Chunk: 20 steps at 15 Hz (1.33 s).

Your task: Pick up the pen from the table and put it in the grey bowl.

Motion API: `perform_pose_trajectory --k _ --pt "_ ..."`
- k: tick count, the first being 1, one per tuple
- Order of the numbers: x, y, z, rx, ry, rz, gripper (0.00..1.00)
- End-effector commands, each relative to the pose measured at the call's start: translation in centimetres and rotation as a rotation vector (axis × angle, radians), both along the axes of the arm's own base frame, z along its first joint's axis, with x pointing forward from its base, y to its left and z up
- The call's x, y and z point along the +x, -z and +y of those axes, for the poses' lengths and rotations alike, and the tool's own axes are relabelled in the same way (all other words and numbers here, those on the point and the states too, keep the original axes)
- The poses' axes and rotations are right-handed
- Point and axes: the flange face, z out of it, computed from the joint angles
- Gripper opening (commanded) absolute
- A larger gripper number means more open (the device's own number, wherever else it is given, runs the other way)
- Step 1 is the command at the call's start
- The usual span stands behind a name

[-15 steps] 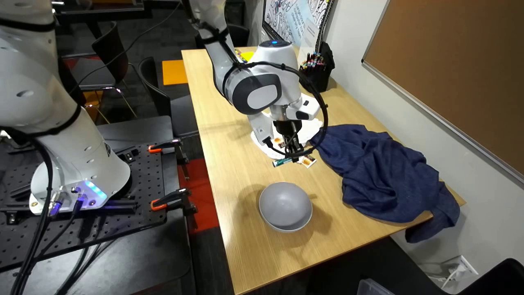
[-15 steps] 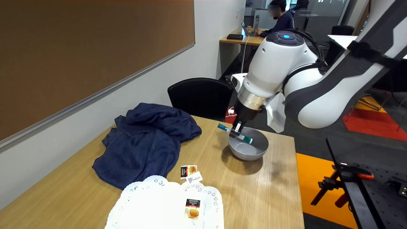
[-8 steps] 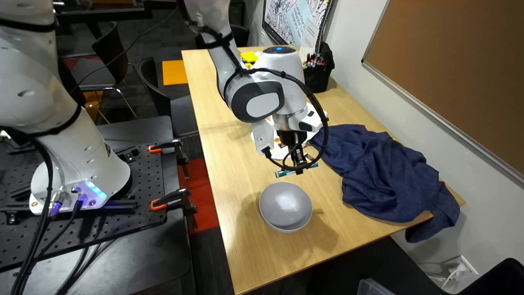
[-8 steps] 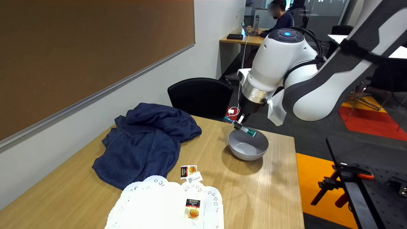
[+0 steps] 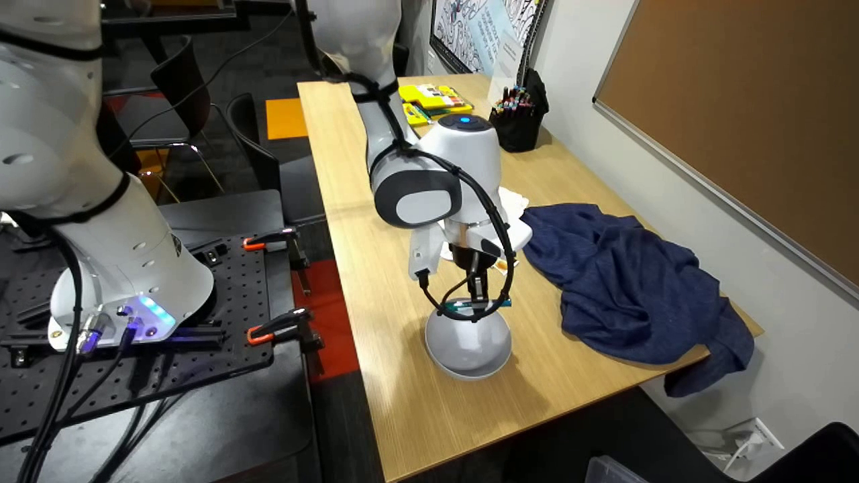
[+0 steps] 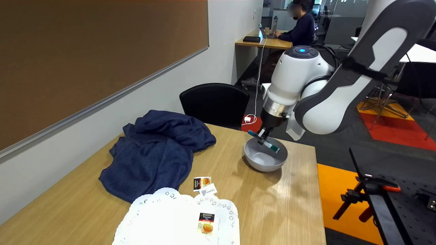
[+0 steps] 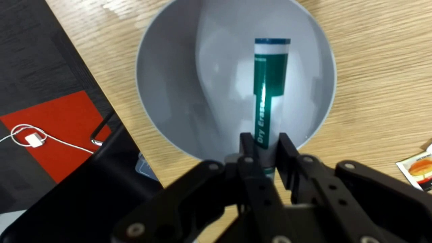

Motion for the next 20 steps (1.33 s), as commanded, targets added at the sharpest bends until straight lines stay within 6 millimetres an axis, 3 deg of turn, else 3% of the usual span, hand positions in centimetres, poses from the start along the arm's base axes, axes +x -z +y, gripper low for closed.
perform_pose_trajectory --k 1,3,4,5,9,12,20 --pt "0.2 1.5 -1.8 0.015 0.049 -0.023 0.05" --pt "0.3 2.1 -2.6 0.017 0.067 -0.025 0.05" --pt "0.4 2.4 -2.9 0.018 0.067 -0.023 0.35" --pt "0.6 2.6 -3.0 0.019 0.064 -0.022 0.47" --pt "1.4 3.3 -2.9 0.016 0.046 -0.021 0.75" --pt "1.7 2.3 -1.8 -0.004 0.011 -0.034 0.99" --pt "1.3 -3.7 2.5 -0.098 -0.106 -0.131 1.00"
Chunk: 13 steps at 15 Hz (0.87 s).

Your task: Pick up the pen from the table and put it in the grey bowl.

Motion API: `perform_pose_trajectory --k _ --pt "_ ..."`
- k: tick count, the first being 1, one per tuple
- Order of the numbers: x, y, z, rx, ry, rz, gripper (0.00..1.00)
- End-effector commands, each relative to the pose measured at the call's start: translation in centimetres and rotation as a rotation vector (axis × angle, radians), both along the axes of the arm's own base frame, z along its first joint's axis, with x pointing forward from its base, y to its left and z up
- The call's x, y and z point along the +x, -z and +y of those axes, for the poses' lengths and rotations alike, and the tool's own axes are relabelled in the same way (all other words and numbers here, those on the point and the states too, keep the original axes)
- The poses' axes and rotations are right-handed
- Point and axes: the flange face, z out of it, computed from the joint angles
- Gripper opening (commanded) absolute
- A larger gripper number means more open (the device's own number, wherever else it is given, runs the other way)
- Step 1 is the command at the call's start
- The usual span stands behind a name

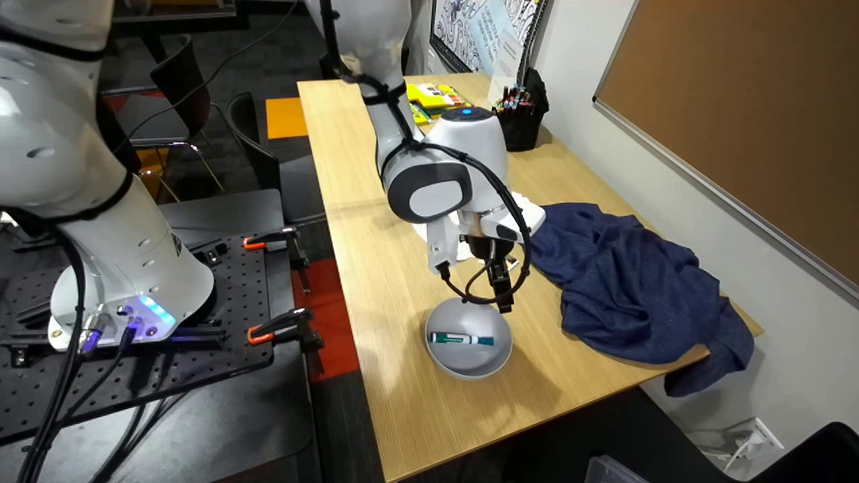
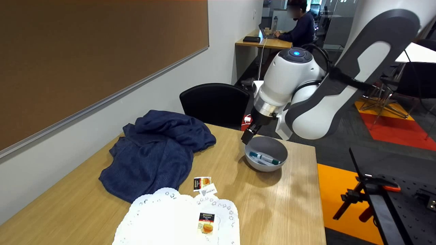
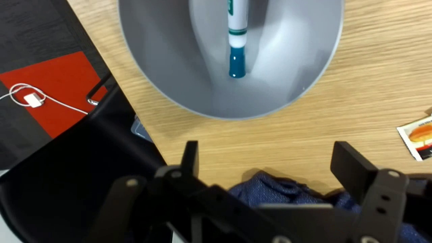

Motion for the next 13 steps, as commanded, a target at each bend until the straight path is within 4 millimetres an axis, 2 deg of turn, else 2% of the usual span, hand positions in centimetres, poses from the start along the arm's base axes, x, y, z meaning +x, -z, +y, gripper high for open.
perform_pose_trajectory --k 1,4,7,8,13 --pt "-1.8 -3.8 2.1 -0.032 -0.055 -0.061 1.00" --pt "-3.1 -5.7 3.3 -0.052 -0.089 -0.099 1.00" --pt "-4.4 -6.7 4.0 -0.063 -0.121 -0.120 1.00" --pt "-2.7 -5.6 3.5 -0.072 -0.084 -0.100 1.00" --pt "-2.9 -5.5 3.6 -0.073 -0.086 -0.097 1.00"
